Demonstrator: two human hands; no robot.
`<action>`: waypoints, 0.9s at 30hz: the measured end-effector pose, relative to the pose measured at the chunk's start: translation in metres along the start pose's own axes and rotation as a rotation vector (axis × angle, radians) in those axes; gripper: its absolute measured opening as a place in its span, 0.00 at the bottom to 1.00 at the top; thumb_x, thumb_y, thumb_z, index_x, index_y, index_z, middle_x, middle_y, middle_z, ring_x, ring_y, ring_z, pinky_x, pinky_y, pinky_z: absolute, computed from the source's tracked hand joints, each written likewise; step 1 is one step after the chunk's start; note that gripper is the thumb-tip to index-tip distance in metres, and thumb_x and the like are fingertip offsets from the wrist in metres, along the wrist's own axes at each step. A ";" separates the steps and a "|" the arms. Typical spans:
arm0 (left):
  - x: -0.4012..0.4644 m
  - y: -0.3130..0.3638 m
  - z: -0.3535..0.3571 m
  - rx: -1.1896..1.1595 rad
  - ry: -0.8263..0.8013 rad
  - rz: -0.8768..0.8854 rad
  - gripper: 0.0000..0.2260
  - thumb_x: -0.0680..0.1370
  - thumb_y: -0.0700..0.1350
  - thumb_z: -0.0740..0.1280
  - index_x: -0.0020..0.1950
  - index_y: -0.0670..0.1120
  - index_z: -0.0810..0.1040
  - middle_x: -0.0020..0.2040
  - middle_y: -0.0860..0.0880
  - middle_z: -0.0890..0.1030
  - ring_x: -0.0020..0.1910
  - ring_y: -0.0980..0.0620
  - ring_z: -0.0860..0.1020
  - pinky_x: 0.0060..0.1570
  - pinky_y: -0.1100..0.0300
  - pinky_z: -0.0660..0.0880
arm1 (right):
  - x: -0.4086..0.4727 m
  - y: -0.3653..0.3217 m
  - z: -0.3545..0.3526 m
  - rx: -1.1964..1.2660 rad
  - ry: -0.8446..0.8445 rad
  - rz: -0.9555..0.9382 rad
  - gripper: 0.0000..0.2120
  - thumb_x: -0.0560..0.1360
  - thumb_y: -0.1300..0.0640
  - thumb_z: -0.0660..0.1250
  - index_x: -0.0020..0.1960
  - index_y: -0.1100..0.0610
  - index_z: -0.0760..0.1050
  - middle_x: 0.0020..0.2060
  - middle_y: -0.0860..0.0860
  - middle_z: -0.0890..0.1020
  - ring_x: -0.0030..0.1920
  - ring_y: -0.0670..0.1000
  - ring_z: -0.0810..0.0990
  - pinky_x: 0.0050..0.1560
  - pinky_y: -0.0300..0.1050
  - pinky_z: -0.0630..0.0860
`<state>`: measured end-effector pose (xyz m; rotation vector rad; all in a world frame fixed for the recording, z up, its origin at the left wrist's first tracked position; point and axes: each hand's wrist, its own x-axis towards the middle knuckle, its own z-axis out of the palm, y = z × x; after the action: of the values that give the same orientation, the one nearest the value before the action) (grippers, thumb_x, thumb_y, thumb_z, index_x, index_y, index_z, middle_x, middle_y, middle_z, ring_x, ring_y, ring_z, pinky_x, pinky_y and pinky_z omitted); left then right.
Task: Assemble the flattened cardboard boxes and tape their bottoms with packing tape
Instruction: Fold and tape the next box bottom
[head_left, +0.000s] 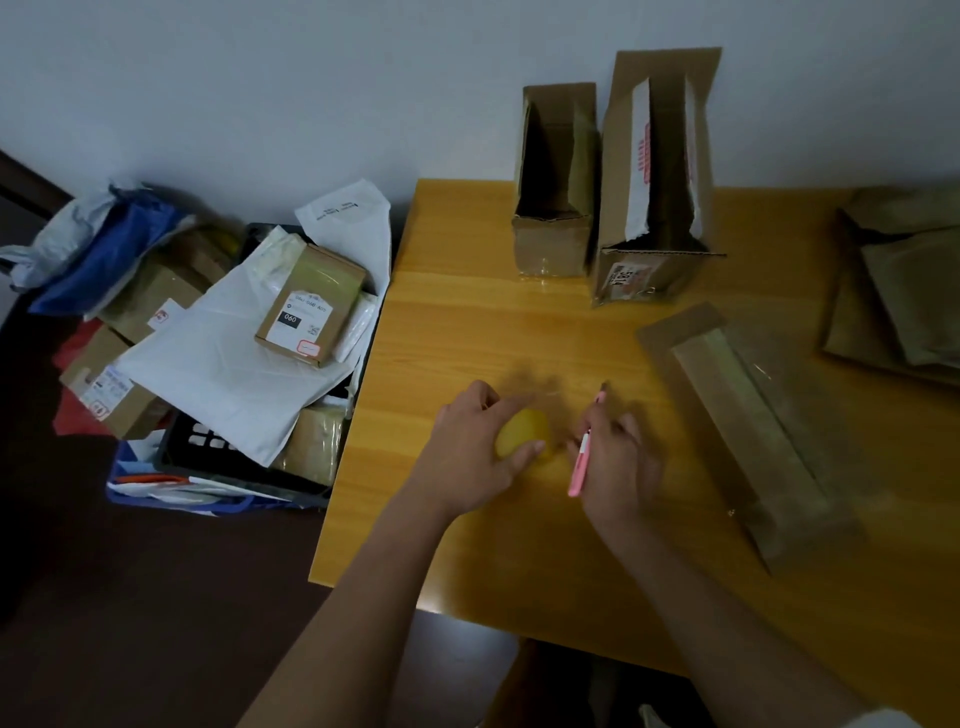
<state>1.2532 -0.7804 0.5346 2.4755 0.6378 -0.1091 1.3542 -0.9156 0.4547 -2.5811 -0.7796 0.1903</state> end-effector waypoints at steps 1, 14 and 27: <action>0.002 0.000 -0.001 0.011 -0.006 -0.002 0.24 0.77 0.56 0.67 0.72 0.52 0.71 0.50 0.50 0.68 0.54 0.50 0.70 0.58 0.52 0.67 | -0.002 -0.001 0.002 -0.016 0.001 -0.021 0.18 0.64 0.57 0.80 0.46 0.51 0.73 0.30 0.50 0.76 0.46 0.53 0.78 0.26 0.39 0.62; 0.003 0.016 0.003 0.183 -0.031 -0.123 0.26 0.78 0.59 0.63 0.74 0.55 0.65 0.62 0.48 0.69 0.63 0.47 0.66 0.66 0.50 0.61 | -0.007 0.034 -0.006 -0.139 -0.086 -0.125 0.22 0.62 0.64 0.77 0.53 0.54 0.75 0.46 0.53 0.77 0.48 0.55 0.73 0.38 0.49 0.74; 0.011 0.137 0.076 0.108 0.076 -0.039 0.16 0.77 0.45 0.67 0.64 0.45 0.77 0.56 0.42 0.74 0.57 0.42 0.71 0.57 0.51 0.69 | -0.036 0.118 -0.133 0.281 0.156 -0.512 0.12 0.71 0.73 0.63 0.48 0.62 0.80 0.45 0.56 0.78 0.46 0.53 0.76 0.48 0.42 0.74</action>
<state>1.3317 -0.9167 0.5398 2.5820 0.7305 -0.0657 1.4158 -1.0727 0.5213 -2.0319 -1.2214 -0.0559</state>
